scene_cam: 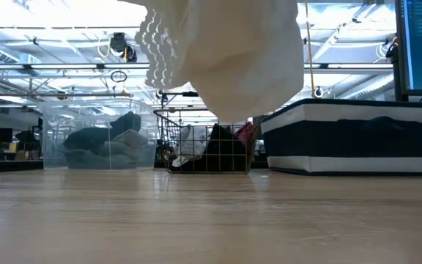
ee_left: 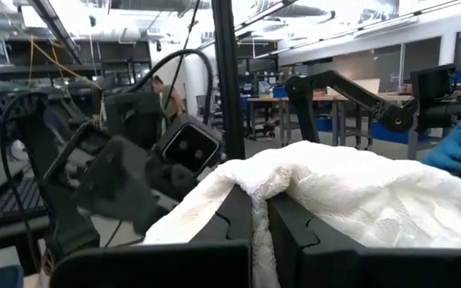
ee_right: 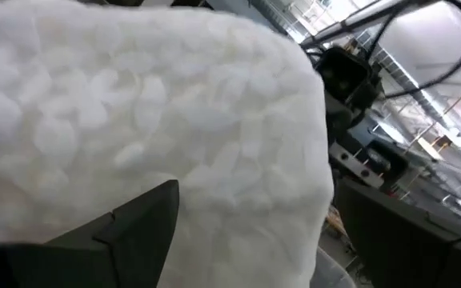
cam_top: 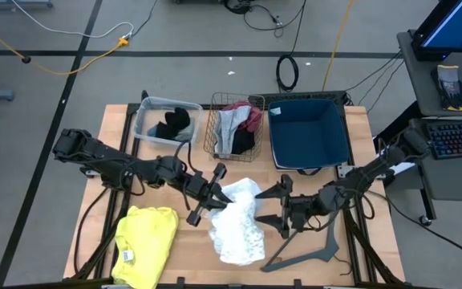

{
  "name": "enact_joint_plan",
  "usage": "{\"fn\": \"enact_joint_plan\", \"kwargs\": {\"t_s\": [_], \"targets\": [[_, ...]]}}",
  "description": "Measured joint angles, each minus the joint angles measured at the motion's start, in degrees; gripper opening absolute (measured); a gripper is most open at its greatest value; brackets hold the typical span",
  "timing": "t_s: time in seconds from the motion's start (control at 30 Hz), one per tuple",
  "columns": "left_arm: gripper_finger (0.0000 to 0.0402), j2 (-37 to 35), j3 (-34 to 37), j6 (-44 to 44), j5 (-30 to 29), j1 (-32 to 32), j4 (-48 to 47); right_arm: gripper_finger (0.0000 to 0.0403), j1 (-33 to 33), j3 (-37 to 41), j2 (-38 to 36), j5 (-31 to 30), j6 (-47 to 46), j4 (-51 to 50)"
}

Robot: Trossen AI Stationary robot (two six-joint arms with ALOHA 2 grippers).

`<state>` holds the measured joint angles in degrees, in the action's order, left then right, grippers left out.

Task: Pick & Place Cloths
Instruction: Put the white shirt into the blue laundry organizer

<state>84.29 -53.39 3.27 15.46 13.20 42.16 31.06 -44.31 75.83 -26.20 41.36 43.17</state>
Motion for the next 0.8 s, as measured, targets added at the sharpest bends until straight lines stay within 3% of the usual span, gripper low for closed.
{"fn": "enact_joint_plan", "kwargs": {"t_s": [0.57,0.8], "targets": [[0.0004,0.0,-0.04,1.42,0.09,-1.04,2.95,0.0333,-12.74,0.0,1.18,22.72,-18.39,1.23],[0.0004,0.0,-0.04,2.03,0.16,-1.94,2.9,0.0305,-15.11,-1.72,5.79,30.62,-24.04,0.99]]}}
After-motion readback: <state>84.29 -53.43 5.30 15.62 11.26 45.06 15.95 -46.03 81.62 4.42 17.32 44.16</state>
